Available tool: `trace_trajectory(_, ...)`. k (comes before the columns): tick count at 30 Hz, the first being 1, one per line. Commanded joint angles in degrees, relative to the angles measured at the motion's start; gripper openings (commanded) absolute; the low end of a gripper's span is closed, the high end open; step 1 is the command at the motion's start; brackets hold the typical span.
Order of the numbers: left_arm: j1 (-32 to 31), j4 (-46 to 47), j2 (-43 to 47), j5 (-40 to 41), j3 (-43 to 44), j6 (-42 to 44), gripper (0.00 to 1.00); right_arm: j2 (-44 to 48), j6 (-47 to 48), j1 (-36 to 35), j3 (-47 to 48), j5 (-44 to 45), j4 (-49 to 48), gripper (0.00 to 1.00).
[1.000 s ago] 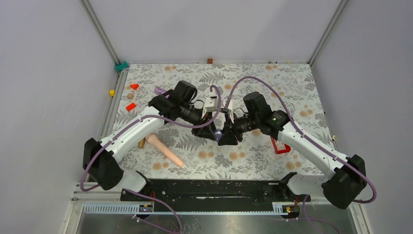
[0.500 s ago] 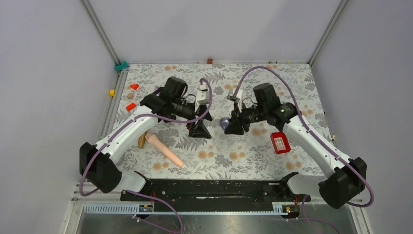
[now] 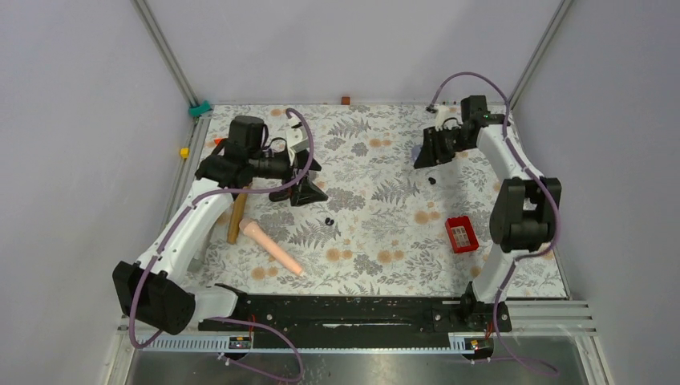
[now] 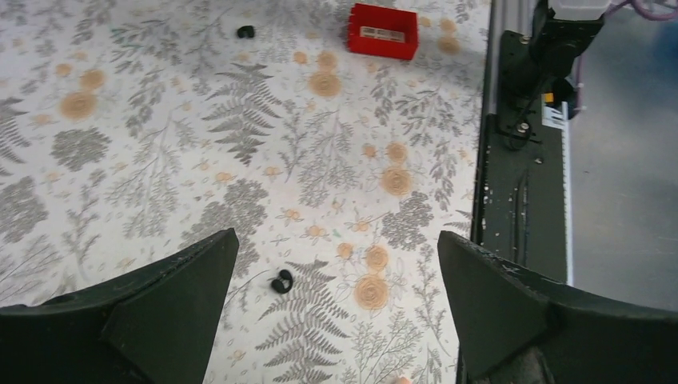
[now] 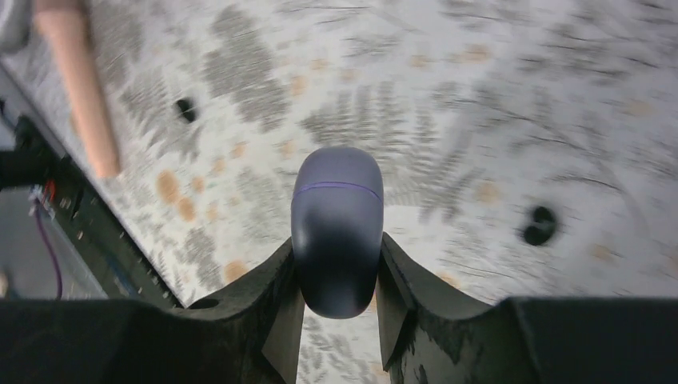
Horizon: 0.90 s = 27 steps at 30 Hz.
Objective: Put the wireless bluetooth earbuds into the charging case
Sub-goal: Place the charging case at the center of the board.
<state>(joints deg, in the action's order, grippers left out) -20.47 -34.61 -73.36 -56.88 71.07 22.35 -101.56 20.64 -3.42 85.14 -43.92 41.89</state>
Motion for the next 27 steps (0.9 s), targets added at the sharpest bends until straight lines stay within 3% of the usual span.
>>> trace_trajectory(1, 1.82, 0.65, 2.6, 2.83, -0.27, 3.24, 0.99, -10.21, 2.96, 6.92, 13.07, 6.68, 12.33, 0.24)
trace_trajectory(6, 3.25, 0.5, 2.13, 3.3, -1.83, 4.34, 0.99, -20.47, 4.61, 10.0, 22.14, 12.04, 19.88, 0.26)
trace_trajectory(11, 4.51, 1.68, 2.6, 4.23, -4.5, 4.35, 0.99, -25.11, 6.11, 11.39, 24.43, 18.89, 22.3, 0.29)
trace_trajectory(27, 8.22, -1.6, 3.36, 18.15, -9.03, 8.0, 0.98, -35.55, 5.21, 12.57, 39.25, 24.23, 33.75, 0.35)
